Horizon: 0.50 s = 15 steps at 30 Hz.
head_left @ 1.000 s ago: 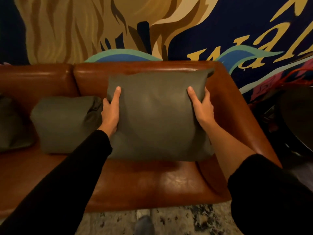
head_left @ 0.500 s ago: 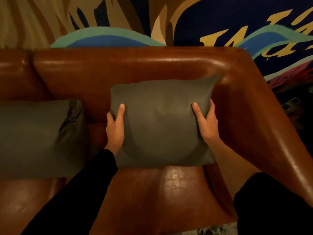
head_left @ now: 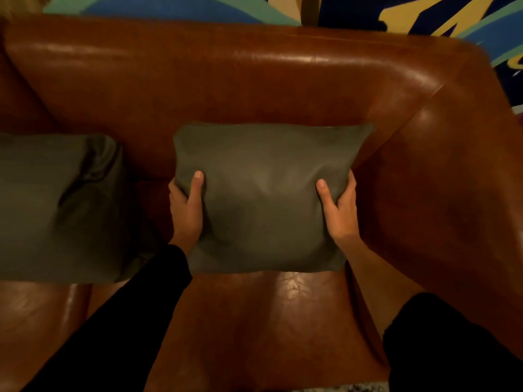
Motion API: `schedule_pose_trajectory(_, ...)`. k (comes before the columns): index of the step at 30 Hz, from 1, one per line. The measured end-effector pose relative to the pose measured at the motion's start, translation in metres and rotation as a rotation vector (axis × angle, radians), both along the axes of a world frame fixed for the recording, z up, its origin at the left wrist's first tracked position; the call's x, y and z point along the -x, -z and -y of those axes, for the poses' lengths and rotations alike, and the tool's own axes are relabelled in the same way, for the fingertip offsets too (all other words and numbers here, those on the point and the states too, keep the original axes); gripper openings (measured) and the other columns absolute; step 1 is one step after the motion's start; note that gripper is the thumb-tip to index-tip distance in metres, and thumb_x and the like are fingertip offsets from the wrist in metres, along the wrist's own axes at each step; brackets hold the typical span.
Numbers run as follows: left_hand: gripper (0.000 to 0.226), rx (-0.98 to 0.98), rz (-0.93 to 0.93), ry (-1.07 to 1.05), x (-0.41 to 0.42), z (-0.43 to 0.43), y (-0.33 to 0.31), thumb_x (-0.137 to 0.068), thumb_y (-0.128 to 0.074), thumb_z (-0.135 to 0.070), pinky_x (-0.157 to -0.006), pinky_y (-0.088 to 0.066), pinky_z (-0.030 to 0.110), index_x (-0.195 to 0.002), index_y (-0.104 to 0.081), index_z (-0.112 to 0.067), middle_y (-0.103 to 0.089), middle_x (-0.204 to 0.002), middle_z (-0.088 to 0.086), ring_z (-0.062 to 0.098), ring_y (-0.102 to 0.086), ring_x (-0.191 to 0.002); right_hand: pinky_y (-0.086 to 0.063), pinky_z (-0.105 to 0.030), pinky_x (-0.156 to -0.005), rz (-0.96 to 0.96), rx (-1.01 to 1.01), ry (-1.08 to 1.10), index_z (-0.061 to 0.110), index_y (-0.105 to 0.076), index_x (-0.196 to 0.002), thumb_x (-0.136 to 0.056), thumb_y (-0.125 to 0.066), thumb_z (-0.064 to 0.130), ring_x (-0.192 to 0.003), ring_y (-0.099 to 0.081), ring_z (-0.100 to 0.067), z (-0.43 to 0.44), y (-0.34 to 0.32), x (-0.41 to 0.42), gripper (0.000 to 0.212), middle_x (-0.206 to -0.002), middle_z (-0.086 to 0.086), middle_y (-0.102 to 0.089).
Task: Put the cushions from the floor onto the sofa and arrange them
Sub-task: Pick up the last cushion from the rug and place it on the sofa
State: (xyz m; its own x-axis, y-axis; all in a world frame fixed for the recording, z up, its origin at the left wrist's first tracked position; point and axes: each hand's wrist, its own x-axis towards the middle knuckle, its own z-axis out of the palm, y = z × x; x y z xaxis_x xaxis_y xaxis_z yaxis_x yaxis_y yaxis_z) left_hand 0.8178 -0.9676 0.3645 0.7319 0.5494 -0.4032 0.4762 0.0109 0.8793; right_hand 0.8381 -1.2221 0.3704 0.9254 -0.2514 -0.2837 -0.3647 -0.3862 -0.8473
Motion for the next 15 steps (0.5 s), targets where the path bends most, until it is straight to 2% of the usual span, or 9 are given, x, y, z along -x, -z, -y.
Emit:
schedule_pose_trajectory(2, 0.096, -0.020, -0.018, -0.013, -0.004, 0.000, 0.002, -0.065, -0.046, -0.077, -0.111, -0.031, 0.044, -0.141, -0.035, -0.021, -0.043, -0.144, 0.006, 0.026, -0.040, -0.132, -0.024, -0.027, -0.108, -0.004, 0.014, 0.002, 0.027, -0.011, -0.151, -0.084, -0.055, 0.056, -0.138, -0.030, -0.021, 0.000, 0.003, -0.004, 0.084, -0.153, -0.003, -0.025)
schedule_pose_trajectory(4, 0.100, -0.033, -0.023, -0.018, -0.005, -0.001, 0.002, -0.061, -0.045, -0.078, -0.112, -0.030, 0.045, -0.142, -0.035, -0.020, -0.042, -0.144, 0.008, 0.027, -0.039, -0.132, -0.023, -0.029, -0.109, -0.014, 0.016, -0.009, 0.028, -0.010, -0.151, -0.084, -0.055, 0.057, -0.139, -0.029, -0.022, 0.002, 0.004, -0.005, 0.085, -0.153, -0.004, -0.024)
schedule_pose_trajectory(7, 0.093, -0.033, -0.015, -0.004, 0.000, -0.003, 0.001, -0.068, -0.050, -0.075, -0.112, -0.031, 0.044, -0.143, -0.034, -0.023, -0.041, -0.144, 0.005, 0.025, -0.039, -0.133, -0.024, -0.028, -0.107, -0.046, -0.007, -0.035, 0.031, -0.008, -0.151, -0.078, -0.053, 0.064, -0.139, -0.028, -0.020, 0.006, 0.000, -0.001, 0.091, -0.154, -0.001, -0.023)
schedule_pose_trajectory(10, 0.073, -0.059, -0.007, 0.001, 0.006, -0.005, 0.001, -0.083, -0.055, -0.059, -0.112, -0.030, 0.044, -0.143, -0.034, -0.023, -0.039, -0.144, 0.006, 0.025, -0.038, -0.133, -0.026, -0.027, -0.104, -0.070, -0.028, -0.050, 0.031, -0.009, -0.151, -0.079, -0.056, 0.062, -0.138, -0.030, -0.018, 0.012, -0.006, 0.002, 0.091, -0.152, 0.000, -0.025)
schedule_pose_trajectory(15, 0.071, -0.112, 0.009, 0.027, 0.009, -0.006, -0.011, -0.088, -0.058, -0.049, -0.112, -0.031, 0.041, -0.147, -0.027, -0.023, -0.031, -0.148, 0.005, 0.023, -0.035, -0.134, -0.023, -0.030, -0.108, -0.112, 0.006, -0.049, 0.030, -0.009, -0.152, -0.087, -0.048, 0.061, -0.140, -0.025, -0.020, 0.017, -0.023, 0.006, 0.082, -0.153, 0.000, -0.023)
